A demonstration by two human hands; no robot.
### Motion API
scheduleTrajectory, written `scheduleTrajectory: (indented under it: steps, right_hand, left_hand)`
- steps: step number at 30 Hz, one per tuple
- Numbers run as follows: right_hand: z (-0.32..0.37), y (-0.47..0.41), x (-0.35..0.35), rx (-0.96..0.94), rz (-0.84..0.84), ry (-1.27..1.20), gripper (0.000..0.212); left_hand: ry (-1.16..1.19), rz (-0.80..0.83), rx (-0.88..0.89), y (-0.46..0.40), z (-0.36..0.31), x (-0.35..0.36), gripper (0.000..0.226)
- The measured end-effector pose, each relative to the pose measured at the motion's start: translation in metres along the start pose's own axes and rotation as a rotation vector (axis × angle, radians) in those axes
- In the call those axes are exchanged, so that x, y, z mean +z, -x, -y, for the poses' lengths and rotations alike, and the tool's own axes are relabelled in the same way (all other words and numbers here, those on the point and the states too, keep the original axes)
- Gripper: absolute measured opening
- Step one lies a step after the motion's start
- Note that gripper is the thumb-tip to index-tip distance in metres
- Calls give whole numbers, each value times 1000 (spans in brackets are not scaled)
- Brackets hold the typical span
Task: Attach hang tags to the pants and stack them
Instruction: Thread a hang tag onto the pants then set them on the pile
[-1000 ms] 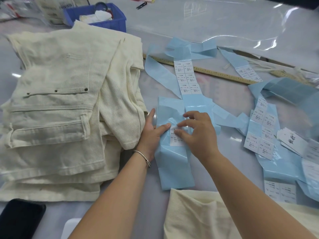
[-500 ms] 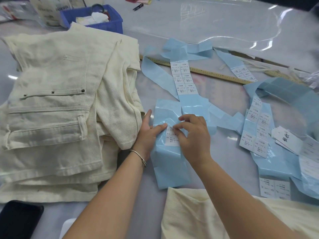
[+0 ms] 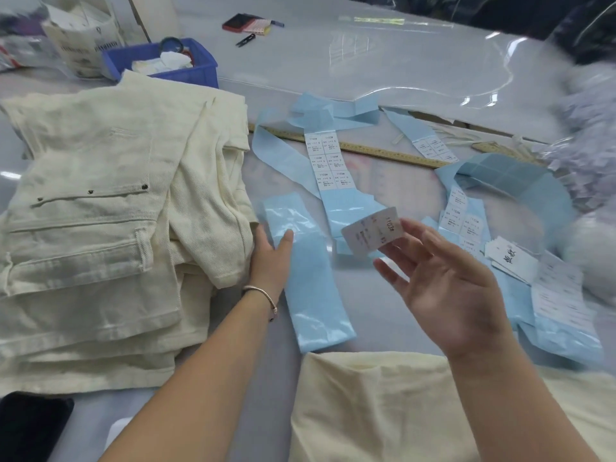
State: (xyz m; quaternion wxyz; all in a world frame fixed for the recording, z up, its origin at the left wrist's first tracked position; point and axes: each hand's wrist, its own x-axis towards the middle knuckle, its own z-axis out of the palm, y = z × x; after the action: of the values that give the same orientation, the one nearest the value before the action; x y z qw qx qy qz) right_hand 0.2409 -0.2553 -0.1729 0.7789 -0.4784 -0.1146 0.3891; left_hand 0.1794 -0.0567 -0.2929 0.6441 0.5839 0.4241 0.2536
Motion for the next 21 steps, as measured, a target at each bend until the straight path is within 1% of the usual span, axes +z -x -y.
scheduleTrajectory:
  steps: [2,3,4,5,6,7,8,9,10,11,12,15,18,21]
  right_hand:
    - [4,14,-15,46,-98,102,29]
    - [5,22,-21,57,-136,164,31]
    - [6,29,-26,63,-166,221,32]
    - [7,37,-31,63,-190,267,35]
    - [9,45,-36,62,-208,301,37]
    - [11,53,-41,61,-224,330,36]
    - [13,60,-46,56,-238,358,32]
    - [16,67,-51,49,-250,387,27]
    - [19,74,-56,42,-261,416,25]
    - [23,80,-61,35,-266,438,25]
    - [27,87,-66,27,-264,449,24]
    - [42,108,-82,-6,-250,437,23]
    - [57,128,-102,-14,-233,435,22]
    - [72,146,-118,-27,-189,424,23]
  left_hand:
    - [-389,-58,76,14,-7,3,70]
    - [-545,-67,114,23,-11,3,79]
    - [-651,-63,164,35,-15,4,82]
    - [-711,-39,226,48,-21,6,78]
    - [-723,8,288,61,-27,9,68]
    - [-677,79,335,73,-34,12,54]
    - [-579,163,342,85,-42,15,37]
    - [-462,250,306,98,-49,20,20]
    - [-354,335,256,109,-56,25,8]
    - [-295,408,231,120,-62,30,6]
    - [-290,468,241,130,-68,36,8]
    - [-363,606,333,158,-80,56,8]
    - [-395,684,368,185,-82,77,6]
    - [-375,712,391,211,-78,101,11]
